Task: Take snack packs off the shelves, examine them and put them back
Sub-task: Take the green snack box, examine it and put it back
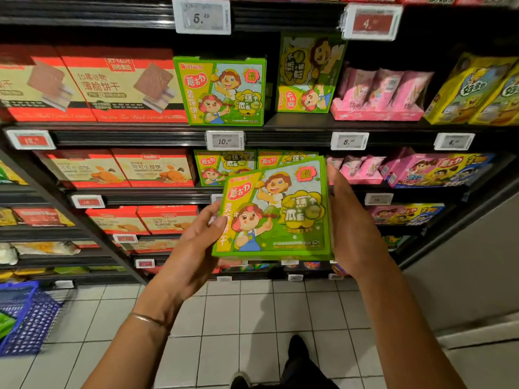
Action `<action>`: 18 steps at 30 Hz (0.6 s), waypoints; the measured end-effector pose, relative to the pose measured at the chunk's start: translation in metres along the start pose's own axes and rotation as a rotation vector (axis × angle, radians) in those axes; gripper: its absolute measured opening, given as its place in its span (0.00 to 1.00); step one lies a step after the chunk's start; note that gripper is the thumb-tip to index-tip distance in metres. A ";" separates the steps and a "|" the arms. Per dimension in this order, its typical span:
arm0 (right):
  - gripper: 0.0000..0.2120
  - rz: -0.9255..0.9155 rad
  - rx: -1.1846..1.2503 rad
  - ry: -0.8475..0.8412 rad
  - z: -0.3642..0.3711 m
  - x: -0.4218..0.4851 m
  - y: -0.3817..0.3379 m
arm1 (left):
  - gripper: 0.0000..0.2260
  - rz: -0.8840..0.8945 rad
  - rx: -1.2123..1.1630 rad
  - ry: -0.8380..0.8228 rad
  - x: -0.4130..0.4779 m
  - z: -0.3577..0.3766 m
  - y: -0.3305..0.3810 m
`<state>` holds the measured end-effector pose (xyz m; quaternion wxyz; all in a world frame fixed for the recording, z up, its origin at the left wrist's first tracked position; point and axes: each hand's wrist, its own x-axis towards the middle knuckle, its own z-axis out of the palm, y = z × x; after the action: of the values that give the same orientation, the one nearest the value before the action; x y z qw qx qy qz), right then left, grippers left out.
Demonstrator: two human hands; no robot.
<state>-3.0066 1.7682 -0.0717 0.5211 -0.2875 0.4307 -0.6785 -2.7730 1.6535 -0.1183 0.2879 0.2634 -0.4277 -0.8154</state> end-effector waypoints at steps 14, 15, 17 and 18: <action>0.14 0.055 -0.060 0.219 -0.042 0.046 -0.002 | 0.32 0.226 0.098 0.074 0.043 0.043 0.029; 0.14 0.079 -0.052 0.240 -0.042 0.053 -0.002 | 0.32 0.228 0.088 0.060 0.046 0.049 0.030; 0.16 0.141 0.048 0.297 -0.039 0.067 0.002 | 0.27 0.260 0.102 -0.004 0.052 0.065 0.031; 0.18 0.182 0.093 0.345 -0.036 0.074 0.006 | 0.27 0.289 0.153 -0.042 0.055 0.075 0.030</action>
<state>-3.0554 1.7068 -0.0980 0.5116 -0.1024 0.5061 -0.6868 -2.8547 1.6420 -0.0656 0.3723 0.2033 -0.5278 -0.7359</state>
